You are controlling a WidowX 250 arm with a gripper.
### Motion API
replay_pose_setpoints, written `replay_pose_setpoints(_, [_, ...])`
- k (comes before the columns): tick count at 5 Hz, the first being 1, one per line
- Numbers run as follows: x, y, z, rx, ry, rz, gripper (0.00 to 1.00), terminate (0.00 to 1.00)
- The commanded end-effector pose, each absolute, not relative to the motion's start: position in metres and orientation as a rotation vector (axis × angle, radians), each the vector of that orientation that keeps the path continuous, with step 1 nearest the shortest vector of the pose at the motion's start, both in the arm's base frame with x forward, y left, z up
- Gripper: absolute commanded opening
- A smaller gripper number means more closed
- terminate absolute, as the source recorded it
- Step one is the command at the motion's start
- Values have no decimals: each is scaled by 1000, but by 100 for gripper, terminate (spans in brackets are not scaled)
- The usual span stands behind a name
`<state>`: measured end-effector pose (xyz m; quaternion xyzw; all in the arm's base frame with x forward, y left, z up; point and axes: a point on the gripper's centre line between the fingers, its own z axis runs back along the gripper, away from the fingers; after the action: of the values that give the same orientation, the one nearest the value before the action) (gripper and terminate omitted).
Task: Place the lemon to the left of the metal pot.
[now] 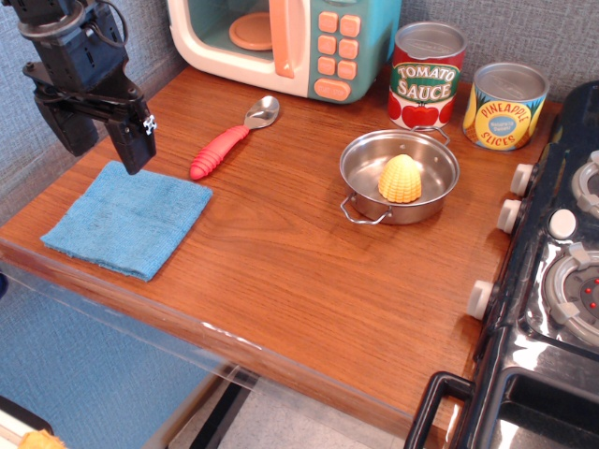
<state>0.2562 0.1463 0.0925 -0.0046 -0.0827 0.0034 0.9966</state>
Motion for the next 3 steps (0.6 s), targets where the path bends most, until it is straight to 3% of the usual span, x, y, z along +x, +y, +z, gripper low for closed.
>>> replay_pose_setpoints(1, [256, 146, 93, -9, -166, 7, 100, 0])
replay_pose_setpoints(3, [292, 87, 104, -48, -181, -140, 100, 0])
